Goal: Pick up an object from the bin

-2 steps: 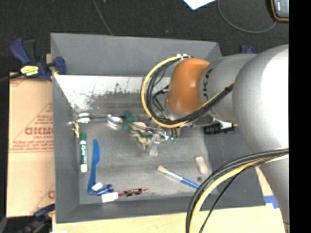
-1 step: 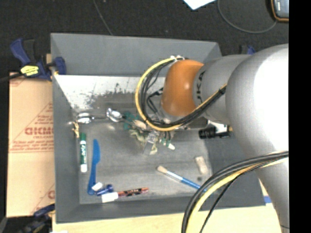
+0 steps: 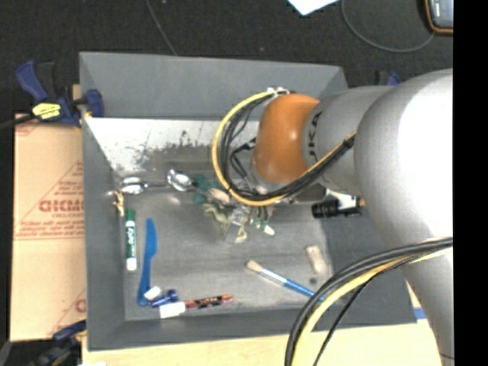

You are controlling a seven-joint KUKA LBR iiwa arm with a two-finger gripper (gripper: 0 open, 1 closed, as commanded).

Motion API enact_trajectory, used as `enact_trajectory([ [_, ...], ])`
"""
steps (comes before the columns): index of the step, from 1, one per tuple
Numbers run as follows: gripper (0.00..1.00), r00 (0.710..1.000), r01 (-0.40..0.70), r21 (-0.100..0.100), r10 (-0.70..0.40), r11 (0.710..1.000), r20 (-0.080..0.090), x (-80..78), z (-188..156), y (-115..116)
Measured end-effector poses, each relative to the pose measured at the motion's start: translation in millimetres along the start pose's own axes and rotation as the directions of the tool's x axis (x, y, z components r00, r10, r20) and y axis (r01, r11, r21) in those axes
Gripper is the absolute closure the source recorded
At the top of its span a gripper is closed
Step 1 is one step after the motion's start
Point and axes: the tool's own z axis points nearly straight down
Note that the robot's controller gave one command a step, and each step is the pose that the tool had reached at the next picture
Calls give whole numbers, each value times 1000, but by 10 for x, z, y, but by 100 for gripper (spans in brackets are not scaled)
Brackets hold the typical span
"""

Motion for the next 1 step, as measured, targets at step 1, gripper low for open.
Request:
enact_trajectory([
  [1,100,1000,2,3,-2,1000,-7,23,-295,-13],
])
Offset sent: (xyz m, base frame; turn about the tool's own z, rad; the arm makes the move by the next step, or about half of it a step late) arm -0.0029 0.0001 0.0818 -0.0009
